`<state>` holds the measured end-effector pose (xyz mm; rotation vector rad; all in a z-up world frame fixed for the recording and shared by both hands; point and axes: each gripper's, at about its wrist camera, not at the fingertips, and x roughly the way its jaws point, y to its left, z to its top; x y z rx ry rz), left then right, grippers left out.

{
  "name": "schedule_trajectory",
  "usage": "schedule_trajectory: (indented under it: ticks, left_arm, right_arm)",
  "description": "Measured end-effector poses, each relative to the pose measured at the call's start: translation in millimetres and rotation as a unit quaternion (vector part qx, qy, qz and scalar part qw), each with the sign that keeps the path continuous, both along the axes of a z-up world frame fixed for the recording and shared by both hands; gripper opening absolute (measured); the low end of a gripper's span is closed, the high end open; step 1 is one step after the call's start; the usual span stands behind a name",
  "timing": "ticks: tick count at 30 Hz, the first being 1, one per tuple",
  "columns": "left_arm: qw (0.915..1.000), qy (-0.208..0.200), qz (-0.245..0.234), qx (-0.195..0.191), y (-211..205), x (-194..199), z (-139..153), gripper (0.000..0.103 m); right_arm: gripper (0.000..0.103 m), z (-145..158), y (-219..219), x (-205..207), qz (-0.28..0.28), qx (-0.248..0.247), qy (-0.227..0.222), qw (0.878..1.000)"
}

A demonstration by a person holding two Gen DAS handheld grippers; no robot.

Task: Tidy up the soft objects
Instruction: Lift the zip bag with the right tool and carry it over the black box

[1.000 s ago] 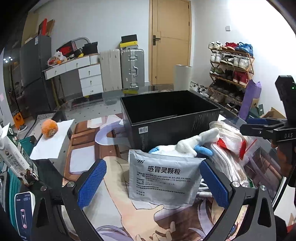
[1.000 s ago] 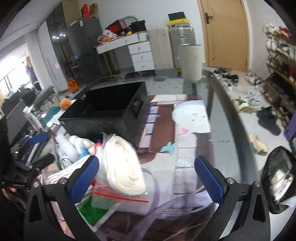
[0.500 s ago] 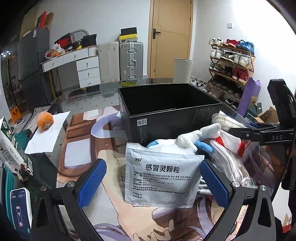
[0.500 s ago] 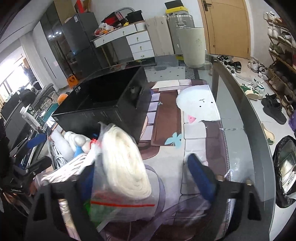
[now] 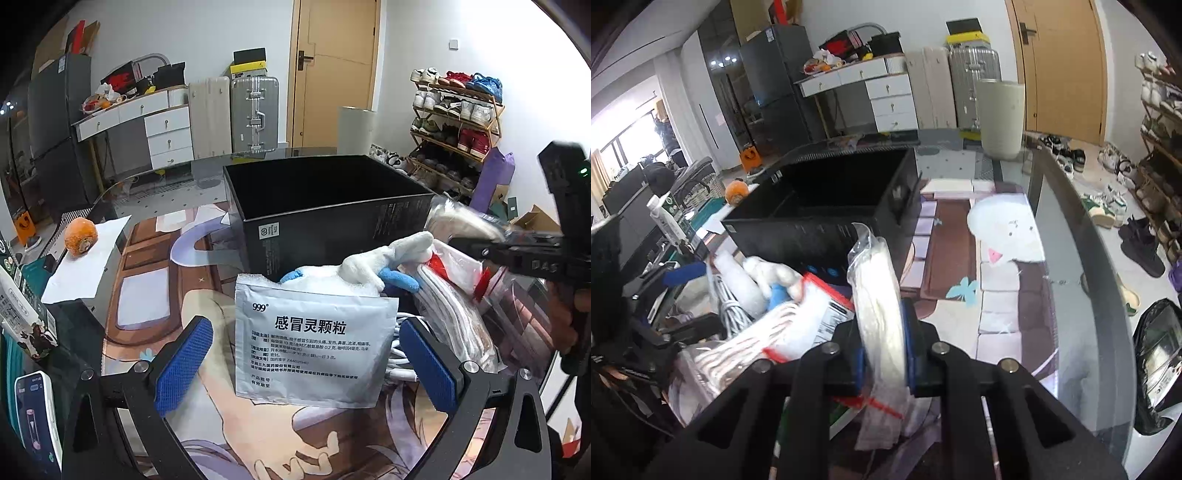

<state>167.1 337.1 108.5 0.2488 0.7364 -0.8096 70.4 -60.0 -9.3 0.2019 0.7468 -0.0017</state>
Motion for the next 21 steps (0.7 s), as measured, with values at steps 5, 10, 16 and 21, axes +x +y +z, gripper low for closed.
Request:
schedule_trajectory:
  ticks: [5, 10, 16, 21]
  left_arm:
    - [0.9999, 0.003, -0.002, 0.013, -4.2, -0.2, -3.1, 0.103]
    - [0.9999, 0.005, -0.01, 0.007, -3.3, -1.8, -3.2, 0.087]
    - [0.9996, 0.002, -0.028, 0.001, -2.7, -5.9, -2.9, 0.07]
    - [0.9996, 0.006, -0.02, -0.018, 4.6, -4.7, 5.3, 0.068]
  right_arm:
    - [0.015, 14.5, 3.3, -6.9, 0.004, -0.006, -0.02, 1.0]
    - [0.015, 16.7, 6.0, -7.7, 0.008, -0.006, -0.024, 1.0]
    - [0.015, 20.3, 9.9, -9.6, 0.013, -0.007, -0.028, 1.0]
    - [0.015, 26.3, 11.5, -13.3, 0.014, -0.008, -0.036, 0.999]
